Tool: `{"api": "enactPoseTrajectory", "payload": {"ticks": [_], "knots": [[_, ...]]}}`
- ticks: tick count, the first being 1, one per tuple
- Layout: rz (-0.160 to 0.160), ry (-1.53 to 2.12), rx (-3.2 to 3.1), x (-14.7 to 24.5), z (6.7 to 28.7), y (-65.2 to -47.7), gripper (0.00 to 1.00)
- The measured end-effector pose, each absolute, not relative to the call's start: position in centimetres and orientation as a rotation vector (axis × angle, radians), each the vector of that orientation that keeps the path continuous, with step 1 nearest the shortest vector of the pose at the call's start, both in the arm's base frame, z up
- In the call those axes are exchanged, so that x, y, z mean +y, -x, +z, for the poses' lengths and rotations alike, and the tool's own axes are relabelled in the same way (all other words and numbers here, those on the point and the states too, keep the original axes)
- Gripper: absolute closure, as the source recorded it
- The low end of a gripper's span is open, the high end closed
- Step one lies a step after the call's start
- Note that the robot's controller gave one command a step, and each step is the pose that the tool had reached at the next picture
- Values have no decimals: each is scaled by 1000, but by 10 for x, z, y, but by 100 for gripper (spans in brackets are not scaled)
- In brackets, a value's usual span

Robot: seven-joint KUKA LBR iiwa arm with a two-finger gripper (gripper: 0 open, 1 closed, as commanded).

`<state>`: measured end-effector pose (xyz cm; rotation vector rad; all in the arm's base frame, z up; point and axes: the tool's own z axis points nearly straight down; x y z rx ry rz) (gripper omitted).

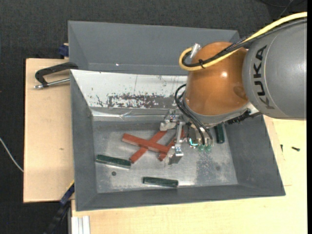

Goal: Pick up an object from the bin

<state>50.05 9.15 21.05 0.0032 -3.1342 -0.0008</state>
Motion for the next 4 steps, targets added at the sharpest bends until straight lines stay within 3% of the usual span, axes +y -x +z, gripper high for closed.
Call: {"api": "enactPoseTrajectory", "payload": {"ticks": [1, 2, 3, 4], "knots": [[-2, -1, -3141, 91, 214, -502, 0], [-2, -87, -3146, 77, 141, -529, 0], [-1, -402, -3119, 73, 74, -554, 0], [-2, -402, -3120, 73, 82, -552, 0]]}}
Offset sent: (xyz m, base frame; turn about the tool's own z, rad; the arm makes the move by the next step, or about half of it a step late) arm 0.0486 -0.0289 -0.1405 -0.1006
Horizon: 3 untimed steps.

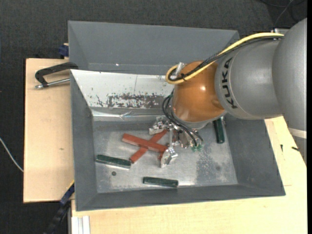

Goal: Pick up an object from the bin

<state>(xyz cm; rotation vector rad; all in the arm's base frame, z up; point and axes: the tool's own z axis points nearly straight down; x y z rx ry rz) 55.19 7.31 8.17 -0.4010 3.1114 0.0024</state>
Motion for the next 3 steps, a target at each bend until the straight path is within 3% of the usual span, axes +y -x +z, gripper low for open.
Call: {"api": "enactPoseTrajectory", "payload": {"ticks": [1, 2, 3], "knots": [[3, 400, 3112, 74, 75, -555, 0], [6, 344, 3121, 69, 78, -557, 100], [6, 344, 3121, 69, 78, -557, 100]]}}
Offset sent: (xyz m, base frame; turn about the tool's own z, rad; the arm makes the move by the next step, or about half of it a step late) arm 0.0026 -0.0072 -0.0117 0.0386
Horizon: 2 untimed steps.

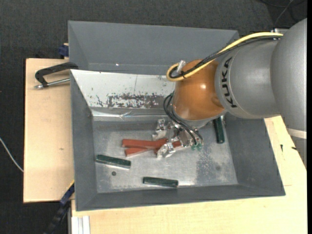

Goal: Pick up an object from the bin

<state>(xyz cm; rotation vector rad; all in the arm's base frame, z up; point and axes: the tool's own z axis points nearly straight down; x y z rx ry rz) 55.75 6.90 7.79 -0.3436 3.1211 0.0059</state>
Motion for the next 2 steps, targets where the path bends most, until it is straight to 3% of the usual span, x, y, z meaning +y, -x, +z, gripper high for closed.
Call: {"api": "enactPoseTrajectory", "payload": {"ticks": [1, 2], "knots": [[6, 344, 3123, 69, 80, -556, 100], [3, 343, 3126, 68, 96, -554, 100]]}}
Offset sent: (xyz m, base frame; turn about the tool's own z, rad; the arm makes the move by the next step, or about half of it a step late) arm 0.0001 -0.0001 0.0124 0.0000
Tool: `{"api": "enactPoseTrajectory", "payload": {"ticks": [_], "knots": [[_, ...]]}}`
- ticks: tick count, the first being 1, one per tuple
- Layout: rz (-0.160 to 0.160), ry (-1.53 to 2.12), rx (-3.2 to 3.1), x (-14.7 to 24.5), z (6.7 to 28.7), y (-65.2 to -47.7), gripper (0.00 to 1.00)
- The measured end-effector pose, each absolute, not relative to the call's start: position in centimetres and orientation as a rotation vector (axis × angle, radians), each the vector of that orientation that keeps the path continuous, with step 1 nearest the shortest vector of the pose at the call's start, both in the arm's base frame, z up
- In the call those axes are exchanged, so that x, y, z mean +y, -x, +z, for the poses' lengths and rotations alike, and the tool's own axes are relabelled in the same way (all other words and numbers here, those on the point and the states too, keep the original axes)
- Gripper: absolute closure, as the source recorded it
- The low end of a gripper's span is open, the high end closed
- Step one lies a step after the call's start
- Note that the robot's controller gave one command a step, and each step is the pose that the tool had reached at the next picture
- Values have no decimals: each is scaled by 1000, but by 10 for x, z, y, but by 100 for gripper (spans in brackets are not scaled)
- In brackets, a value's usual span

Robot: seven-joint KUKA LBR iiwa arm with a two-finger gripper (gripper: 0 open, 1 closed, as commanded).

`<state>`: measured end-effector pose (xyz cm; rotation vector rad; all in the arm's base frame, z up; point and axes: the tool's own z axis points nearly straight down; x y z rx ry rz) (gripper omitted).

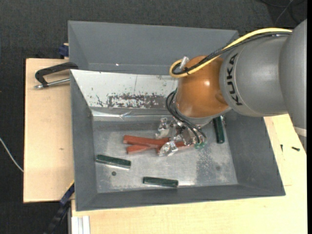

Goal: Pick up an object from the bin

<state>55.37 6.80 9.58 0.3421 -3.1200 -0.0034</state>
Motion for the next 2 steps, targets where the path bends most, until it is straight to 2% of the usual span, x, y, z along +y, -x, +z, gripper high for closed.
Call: {"api": "enactPoseTrajectory", "payload": {"ticks": [2], "knots": [[-2, -342, -3123, 69, 140, -555, 100]]}}
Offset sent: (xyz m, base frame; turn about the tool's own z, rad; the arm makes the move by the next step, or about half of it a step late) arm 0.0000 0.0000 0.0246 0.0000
